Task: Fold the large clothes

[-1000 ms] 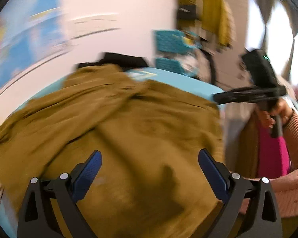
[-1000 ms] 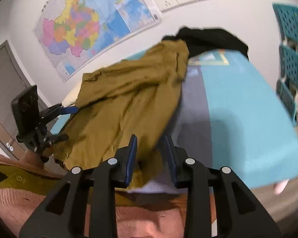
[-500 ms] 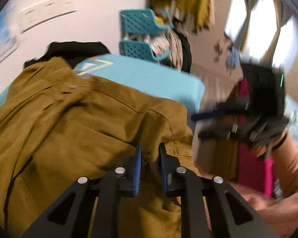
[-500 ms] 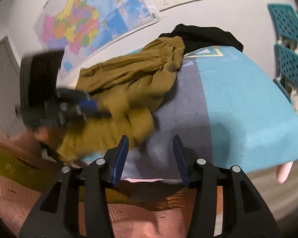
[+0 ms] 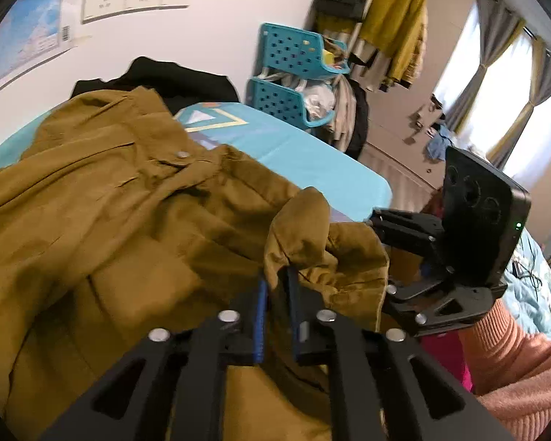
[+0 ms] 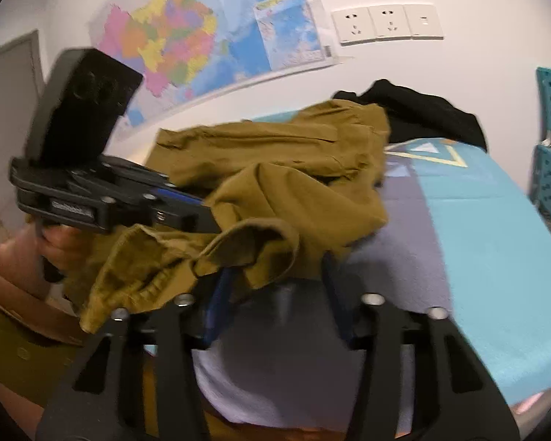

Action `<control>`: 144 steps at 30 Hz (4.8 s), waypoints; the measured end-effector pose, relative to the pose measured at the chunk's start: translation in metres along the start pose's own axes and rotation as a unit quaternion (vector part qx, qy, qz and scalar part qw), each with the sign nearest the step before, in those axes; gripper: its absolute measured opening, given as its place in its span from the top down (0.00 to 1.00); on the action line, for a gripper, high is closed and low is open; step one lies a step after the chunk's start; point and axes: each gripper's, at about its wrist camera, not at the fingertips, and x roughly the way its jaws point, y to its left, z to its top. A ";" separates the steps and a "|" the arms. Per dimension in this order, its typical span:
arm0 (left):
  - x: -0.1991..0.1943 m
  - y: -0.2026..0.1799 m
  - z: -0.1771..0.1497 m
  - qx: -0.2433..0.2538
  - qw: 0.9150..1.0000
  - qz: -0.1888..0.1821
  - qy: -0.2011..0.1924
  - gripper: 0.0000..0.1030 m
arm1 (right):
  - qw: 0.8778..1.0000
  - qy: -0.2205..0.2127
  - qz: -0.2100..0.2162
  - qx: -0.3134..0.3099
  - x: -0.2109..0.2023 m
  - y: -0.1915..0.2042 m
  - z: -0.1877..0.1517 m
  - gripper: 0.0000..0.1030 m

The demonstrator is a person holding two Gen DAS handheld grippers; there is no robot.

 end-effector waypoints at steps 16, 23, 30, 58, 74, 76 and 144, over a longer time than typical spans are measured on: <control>0.028 -0.032 -0.010 0.068 0.997 0.018 0.022 0.31 | 0.979 0.107 0.014 0.171 -0.077 -0.014 -0.088 0.98; 0.005 -0.046 -0.034 0.119 0.992 0.045 -0.001 0.22 | 0.976 0.128 -0.062 0.162 -0.097 -0.032 -0.082 0.72; -0.017 -0.015 -0.061 0.051 0.997 0.061 -0.016 0.22 | 0.993 0.037 -0.044 0.107 -0.089 -0.018 -0.024 0.29; -0.182 0.104 -0.251 -0.270 0.940 0.182 -0.098 0.18 | 0.981 0.117 0.079 0.131 -0.014 -0.052 -0.004 0.44; -0.165 0.090 -0.245 -0.280 0.946 0.099 -0.135 0.31 | 0.970 0.138 0.146 0.137 0.013 -0.043 -0.003 0.88; -0.162 0.094 -0.244 -0.299 0.939 0.122 -0.118 0.86 | 0.967 0.123 0.164 0.153 0.009 -0.043 -0.002 0.91; -0.290 0.222 -0.062 -0.332 0.921 0.136 -0.150 0.86 | 0.954 -0.023 0.198 0.224 0.029 -0.066 0.202 0.84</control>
